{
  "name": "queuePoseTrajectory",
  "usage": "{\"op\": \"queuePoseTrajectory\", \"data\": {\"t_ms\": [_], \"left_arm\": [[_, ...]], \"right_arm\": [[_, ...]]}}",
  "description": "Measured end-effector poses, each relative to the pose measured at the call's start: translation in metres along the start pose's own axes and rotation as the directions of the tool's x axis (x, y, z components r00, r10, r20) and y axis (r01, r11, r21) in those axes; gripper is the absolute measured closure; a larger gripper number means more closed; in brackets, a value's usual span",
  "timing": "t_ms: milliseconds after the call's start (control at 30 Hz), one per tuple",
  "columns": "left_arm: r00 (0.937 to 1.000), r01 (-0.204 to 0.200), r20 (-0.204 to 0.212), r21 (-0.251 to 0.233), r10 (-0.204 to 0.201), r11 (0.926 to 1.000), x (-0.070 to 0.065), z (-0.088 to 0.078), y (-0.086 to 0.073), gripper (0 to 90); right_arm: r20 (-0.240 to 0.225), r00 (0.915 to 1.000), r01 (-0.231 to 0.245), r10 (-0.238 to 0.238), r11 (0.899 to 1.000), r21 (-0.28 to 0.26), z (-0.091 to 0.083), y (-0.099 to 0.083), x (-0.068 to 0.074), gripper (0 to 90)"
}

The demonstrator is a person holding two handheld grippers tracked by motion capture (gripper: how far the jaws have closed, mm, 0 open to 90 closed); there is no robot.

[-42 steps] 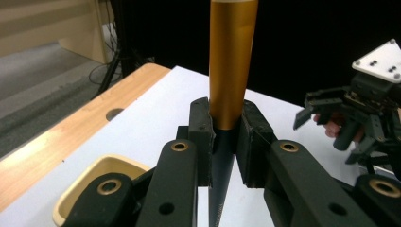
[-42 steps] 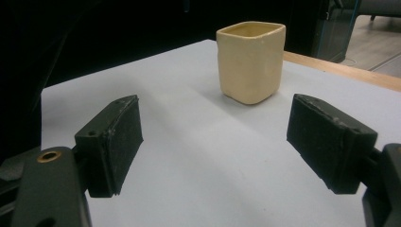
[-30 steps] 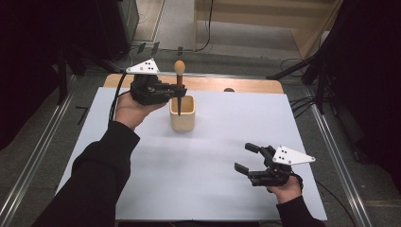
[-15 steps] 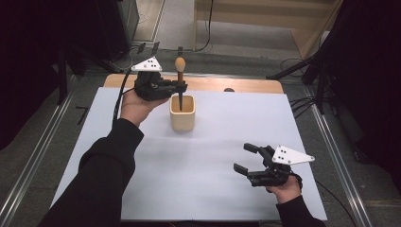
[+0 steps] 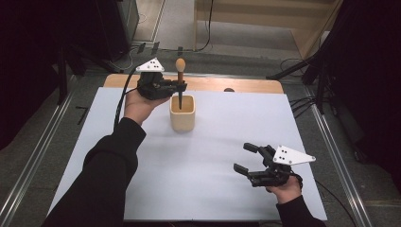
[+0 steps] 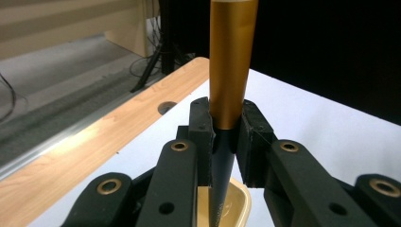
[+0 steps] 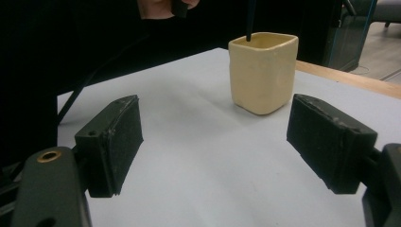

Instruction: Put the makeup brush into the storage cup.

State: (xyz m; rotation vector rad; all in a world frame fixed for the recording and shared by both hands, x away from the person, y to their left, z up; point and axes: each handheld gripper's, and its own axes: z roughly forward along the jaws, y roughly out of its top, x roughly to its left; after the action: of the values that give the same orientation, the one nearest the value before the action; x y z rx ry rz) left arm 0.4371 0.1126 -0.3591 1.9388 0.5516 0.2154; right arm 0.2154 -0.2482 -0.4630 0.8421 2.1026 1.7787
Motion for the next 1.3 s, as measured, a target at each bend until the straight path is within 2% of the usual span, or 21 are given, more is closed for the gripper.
{"op": "queuePoseTrajectory", "data": {"t_ms": [233,300,467,833,967,1067,1200,1233,1300], "left_arm": [[0.9997,-0.002,-0.022,0.005,0.003,1.0000,0.002,0.006,-0.008,79.1],[0.9998,0.009,-0.016,-0.007,-0.009,0.9999,0.004,0.006,-0.011,79.1],[0.9997,0.004,-0.025,0.002,-0.004,1.0000,0.004,0.008,-0.016,79.1],[0.9994,0.028,-0.020,0.028,-0.028,0.9992,0.008,0.011,-0.028,78.8],[0.9990,0.044,-0.013,0.022,-0.044,0.9988,0.009,0.009,-0.031,78.7],[0.9989,0.044,-0.014,0.041,-0.044,0.9982,0.010,0.009,-0.032,78.5],[0.9973,0.071,0.015,0.040,-0.071,0.9967,0.011,0.009,-0.033,77.7],[0.9960,0.082,0.032,0.042,-0.083,0.9957,0.012,0.010,-0.033,73.5],[0.9972,0.070,0.021,0.060,-0.071,0.9958,0.012,0.011,-0.034,53.2]], "right_arm": [[-0.011,0.9999,0.006,-0.006,1.000,0.004,0.001,0.000,0.001,19.7],[-0.011,0.9999,0.004,-0.004,1.000,0.003,0.001,0.000,0.001,19.8],[-0.017,0.9998,0.006,-0.006,1.000,0.004,0.002,0.001,0.002,19.8],[-0.019,0.9998,0.006,-0.006,1.000,0.003,0.002,0.001,0.001,19.9],[-0.016,0.9999,0.005,-0.005,1.000,0.002,0.002,0.002,0.002,20.2],[-0.012,0.9999,0.009,-0.009,1.000,-0.002,0.001,0.002,0.002,20.4],[-0.013,0.9999,0.009,-0.009,1.000,-0.002,0.001,0.002,0.002,20.4],[-0.012,0.9999,0.011,-0.011,1.000,-0.002,0.001,0.002,0.002,20.4],[-0.012,0.9999,0.008,-0.008,1.000,-0.001,0.001,0.002,0.002,20.4]]}}
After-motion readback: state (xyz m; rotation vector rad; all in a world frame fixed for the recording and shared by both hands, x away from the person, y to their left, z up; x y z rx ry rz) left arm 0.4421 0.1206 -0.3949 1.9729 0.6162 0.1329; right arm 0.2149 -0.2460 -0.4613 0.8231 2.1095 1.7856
